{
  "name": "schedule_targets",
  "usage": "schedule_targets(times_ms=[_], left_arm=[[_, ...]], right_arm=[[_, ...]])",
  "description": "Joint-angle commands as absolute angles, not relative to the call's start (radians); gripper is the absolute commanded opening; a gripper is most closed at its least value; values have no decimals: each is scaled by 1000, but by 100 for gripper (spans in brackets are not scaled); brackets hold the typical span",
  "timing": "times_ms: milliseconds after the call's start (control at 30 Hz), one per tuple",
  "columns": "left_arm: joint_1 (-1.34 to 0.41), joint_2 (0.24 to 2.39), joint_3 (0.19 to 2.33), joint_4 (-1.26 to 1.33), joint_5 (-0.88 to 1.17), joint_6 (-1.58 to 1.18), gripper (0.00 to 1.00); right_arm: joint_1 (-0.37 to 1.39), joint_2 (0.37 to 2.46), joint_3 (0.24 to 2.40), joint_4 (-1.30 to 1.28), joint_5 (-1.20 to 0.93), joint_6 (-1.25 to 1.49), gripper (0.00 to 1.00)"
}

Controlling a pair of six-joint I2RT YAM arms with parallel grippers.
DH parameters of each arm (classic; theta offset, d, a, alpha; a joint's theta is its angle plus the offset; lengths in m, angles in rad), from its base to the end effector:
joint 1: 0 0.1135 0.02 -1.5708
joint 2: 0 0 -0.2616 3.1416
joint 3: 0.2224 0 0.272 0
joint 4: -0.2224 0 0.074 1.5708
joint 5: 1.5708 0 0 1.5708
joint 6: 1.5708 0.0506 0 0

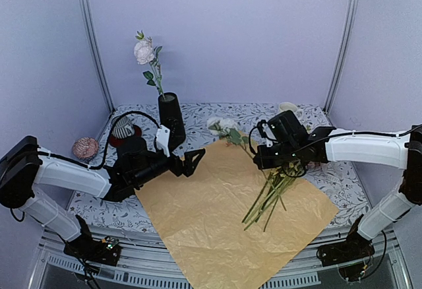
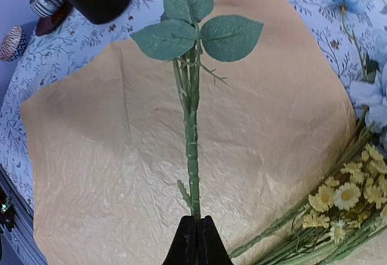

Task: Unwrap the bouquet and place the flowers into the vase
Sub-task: Place the fake flower on the flattened wrapping paper, then pick up the fake flower from the flattened wrapping paper.

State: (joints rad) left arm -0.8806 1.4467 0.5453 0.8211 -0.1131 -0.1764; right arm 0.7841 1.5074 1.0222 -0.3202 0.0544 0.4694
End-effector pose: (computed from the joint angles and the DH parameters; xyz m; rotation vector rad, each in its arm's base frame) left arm 0.2102 -0.2456 0.1923 0.5021 1.6235 -0.7067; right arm 0.2514 0.2469 0.2141 -0.3560 2.4148 0.5225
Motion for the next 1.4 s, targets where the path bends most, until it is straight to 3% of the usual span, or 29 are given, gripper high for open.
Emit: schedule_targets(times_ms=[0, 333, 633, 1367], left_arm=[[-893, 1445, 563, 811, -100, -176, 96], [-895, 1446, 567, 809, -98, -170, 96], [-895, 1447, 566, 809, -94, -169, 96], [-895, 1456, 571, 808, -94, -166, 96]], right_arm=[[782, 1483, 950, -379, 52, 529, 4], [783, 1505, 865, -358, -17, 551, 8], [797, 1409, 800, -365, -39, 558, 30], [825, 1307, 796, -520, -23, 596, 30]])
